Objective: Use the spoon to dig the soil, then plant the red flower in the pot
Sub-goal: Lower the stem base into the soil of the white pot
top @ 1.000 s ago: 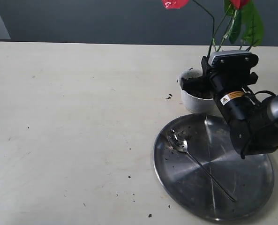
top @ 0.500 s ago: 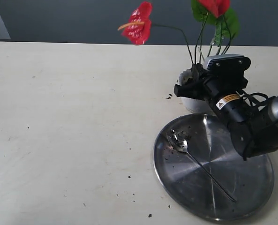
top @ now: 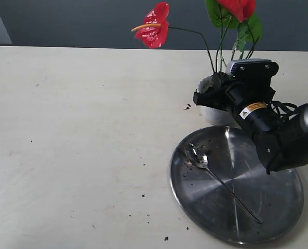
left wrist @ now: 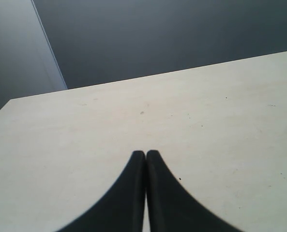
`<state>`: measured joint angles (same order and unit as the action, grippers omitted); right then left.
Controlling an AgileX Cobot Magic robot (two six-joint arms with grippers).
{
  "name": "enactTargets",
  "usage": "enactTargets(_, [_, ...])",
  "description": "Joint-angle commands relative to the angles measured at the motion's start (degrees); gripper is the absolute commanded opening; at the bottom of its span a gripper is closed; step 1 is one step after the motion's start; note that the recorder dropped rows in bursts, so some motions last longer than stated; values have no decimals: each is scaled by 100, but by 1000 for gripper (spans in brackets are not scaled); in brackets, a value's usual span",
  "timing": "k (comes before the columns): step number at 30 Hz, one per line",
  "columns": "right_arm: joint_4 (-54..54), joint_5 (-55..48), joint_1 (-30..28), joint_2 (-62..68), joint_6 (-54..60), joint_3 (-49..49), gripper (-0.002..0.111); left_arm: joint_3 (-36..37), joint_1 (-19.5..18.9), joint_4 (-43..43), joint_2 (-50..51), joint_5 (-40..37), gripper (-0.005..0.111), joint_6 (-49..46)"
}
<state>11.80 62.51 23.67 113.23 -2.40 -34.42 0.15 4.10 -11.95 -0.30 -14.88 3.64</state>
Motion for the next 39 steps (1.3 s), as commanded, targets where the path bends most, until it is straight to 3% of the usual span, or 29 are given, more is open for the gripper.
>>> enactTargets(1, [172, -669, -25, -54, -84, 101, -1, -15, 13, 31, 30, 37, 2, 26])
enactTargets(17, [284, -1034, -25, -54, -84, 111, -1, -15, 13, 31, 30, 37, 2, 26])
enactTargets(19, [284, -1034, -25, -54, -84, 111, 5, -15, 13, 31, 30, 37, 2, 26])
enactTargets(21, [254, -1012, -25, -54, -84, 111, 18, -15, 13, 31, 30, 37, 2, 26])
enactTargets(31, [253, -1016, -25, -256, -84, 111, 46, -15, 13, 31, 30, 37, 2, 26])
enactTargets(39, [253, -1588, -25, -725, -84, 111, 47, -15, 13, 31, 30, 37, 2, 26])
